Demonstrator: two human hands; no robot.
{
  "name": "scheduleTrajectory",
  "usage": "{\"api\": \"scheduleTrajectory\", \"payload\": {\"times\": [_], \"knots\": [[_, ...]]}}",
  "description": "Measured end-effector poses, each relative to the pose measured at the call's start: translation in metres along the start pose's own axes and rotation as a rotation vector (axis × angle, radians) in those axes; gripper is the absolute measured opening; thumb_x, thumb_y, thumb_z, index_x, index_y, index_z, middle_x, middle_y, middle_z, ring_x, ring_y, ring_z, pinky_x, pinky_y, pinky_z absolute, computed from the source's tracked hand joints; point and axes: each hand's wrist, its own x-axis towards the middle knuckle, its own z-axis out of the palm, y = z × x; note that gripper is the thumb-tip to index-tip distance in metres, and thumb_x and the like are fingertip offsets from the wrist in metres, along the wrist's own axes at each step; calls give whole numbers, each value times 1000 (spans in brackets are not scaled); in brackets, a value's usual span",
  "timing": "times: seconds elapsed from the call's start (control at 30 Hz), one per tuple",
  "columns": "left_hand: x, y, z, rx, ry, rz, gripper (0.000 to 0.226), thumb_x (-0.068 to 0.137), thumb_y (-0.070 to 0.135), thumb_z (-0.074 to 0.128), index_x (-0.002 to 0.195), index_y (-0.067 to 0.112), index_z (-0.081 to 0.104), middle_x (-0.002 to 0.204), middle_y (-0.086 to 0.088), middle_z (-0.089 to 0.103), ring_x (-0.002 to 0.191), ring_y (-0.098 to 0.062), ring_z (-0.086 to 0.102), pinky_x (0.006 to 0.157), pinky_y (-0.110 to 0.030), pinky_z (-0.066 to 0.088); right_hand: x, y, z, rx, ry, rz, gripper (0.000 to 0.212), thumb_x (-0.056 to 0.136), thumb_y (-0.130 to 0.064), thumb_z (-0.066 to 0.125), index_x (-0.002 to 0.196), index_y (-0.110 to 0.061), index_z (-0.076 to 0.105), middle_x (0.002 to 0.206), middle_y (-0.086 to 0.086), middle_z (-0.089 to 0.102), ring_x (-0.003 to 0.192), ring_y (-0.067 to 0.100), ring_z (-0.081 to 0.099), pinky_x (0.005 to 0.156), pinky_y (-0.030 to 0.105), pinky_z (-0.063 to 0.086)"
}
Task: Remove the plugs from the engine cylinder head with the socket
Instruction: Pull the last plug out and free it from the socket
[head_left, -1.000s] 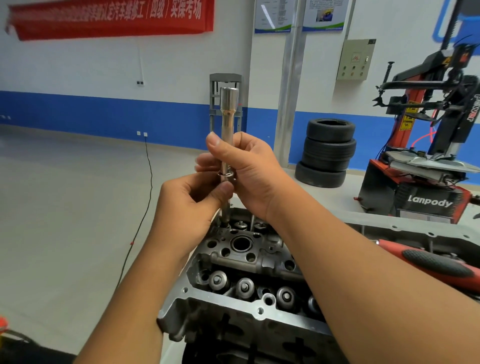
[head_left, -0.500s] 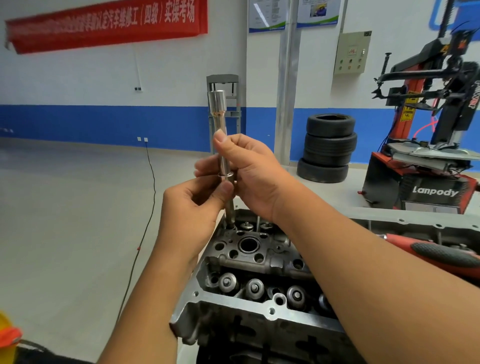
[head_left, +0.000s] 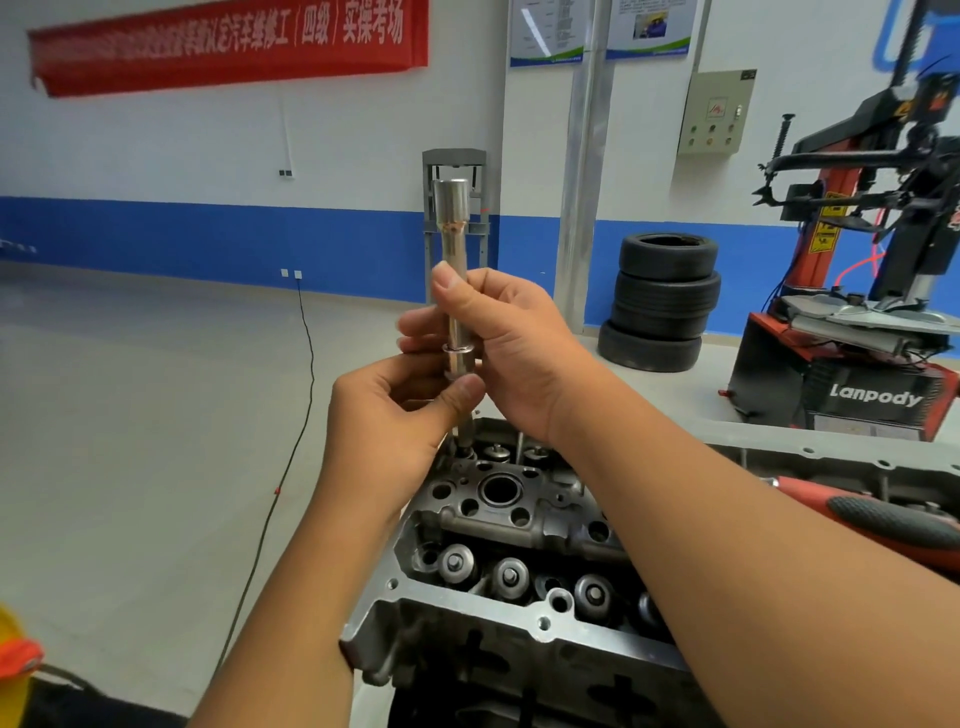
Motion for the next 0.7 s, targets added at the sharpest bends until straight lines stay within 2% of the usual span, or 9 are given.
{"api": "scheduleTrajectory", "payload": {"times": [0.1,0.23,0.33,0.47,0.6,0.7], "knots": [[2,-1,-2,15,-67,-45,18,91,14,77,94,32,78,88,5,81,79,-9,77,66,-14,56,0,-1,-1,-34,6,1,27,101,-37,65,96,-11,65,98,13,79,87,27,75,81,41,63],[5,-2,-11,125,-178,-74,37,87,-5,78,101,30,77,93,6,81,90,-10,77,80,-22,61,0,-1,4,-63,22,29,38,103,-47,57,99,-13,73,99,9,79,85,23,73,78,36,61],[5,-4,-12,219,-148,-53,39,84,-2,82,102,33,77,92,11,81,90,-6,77,86,-31,59,0,-1,4,-63,22,40,33,101,-48,61,101,-16,68,94,9,79,84,23,73,76,36,60],[2,-6,-6,261,-81,-26,36,79,8,89,104,32,77,87,13,80,84,-7,77,88,-42,61,-1,-1,2,-51,57,9,26,95,-35,73,94,-13,60,87,11,77,81,25,74,74,39,60],[3,-6,-9,273,-64,12,29,80,14,89,97,34,77,84,11,80,81,-10,77,82,-39,61,-2,-2,2,-72,55,1,26,98,-35,70,94,-11,62,93,10,78,84,24,74,75,38,61],[4,-5,-11,228,-141,11,36,86,4,82,99,36,76,89,12,81,88,-8,77,75,-19,60,-2,-5,3,-85,29,16,30,102,-39,63,99,-10,67,96,8,78,85,22,73,73,34,60]]}}
